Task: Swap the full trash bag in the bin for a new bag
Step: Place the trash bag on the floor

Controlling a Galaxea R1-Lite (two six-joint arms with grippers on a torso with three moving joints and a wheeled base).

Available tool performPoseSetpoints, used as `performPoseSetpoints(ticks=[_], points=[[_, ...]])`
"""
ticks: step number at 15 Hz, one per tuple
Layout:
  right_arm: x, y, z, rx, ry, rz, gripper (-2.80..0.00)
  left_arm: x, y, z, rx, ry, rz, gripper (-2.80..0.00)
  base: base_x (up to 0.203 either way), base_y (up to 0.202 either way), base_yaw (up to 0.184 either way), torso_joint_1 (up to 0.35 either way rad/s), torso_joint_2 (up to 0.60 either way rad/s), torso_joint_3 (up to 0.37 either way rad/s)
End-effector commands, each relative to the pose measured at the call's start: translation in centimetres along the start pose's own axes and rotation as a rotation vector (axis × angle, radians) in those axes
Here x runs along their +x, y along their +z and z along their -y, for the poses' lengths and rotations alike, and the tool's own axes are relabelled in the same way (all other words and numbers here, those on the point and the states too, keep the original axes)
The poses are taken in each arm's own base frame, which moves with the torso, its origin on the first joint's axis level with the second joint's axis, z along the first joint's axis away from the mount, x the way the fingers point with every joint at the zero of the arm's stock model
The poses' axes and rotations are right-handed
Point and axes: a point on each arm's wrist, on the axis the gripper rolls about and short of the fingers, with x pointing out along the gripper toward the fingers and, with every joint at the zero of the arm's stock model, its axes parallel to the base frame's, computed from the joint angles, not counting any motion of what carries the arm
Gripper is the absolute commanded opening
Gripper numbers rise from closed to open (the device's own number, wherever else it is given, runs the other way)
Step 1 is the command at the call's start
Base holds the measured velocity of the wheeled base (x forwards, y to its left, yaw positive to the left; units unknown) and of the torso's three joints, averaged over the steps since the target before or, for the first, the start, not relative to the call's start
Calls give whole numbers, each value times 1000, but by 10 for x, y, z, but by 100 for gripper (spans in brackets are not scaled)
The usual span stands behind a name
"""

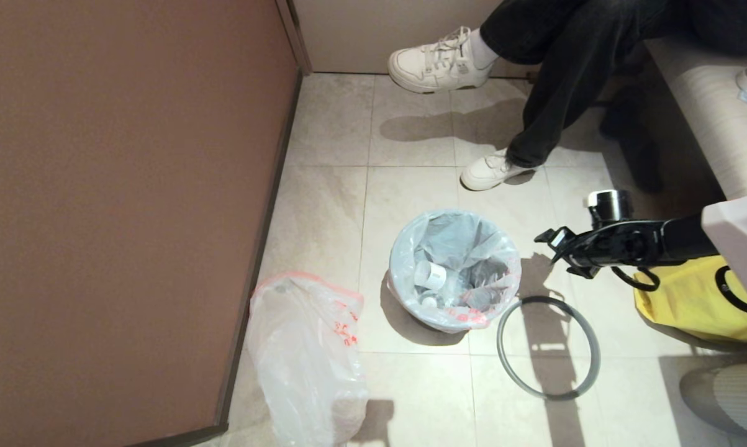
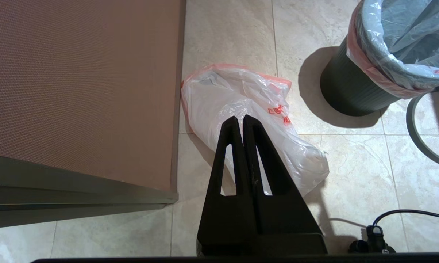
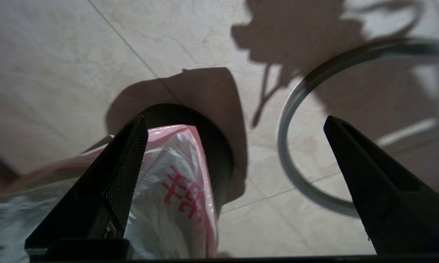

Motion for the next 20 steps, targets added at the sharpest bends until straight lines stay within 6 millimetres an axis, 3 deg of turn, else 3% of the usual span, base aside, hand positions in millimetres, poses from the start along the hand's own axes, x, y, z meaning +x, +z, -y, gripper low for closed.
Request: performPoseSetpoints(ticks=[1,3,5,6,9,12,14,17,20], points=[[-6,32,29,190,302,-293,0,0,0,0,0,0,-1,-280,0,0,0,0,0,0],[10,40,56,329,470,-485,0,0,0,0,0,1,-1,-280,0,0,0,0,0,0],[51,35,81,442,587,-623,0,0,0,0,0,0,-1,-280,0,0,0,0,0,0],[63,39,78,431,671,-639,0,0,0,0,0,-1,-1,-280,0,0,0,0,0,0],[96,7,68,273,854,-648,0,0,0,0,0,-1,-1,-280,0,0,0,0,0,0],[107,-21,47,116,966,-640,0,0,0,0,0,1,-1,-280,0,0,0,0,0,0],[113,-31,52,-21,1017,-623,0,0,0,0,0,-1,-1,-280,0,0,0,0,0,0],[100,5,83,-37,1013,-568,0,0,0,0,0,-1,-1,-280,0,0,0,0,0,0],[97,14,92,-38,1011,-558,0,0,0,0,0,-1,-1,-280,0,0,0,0,0,0]])
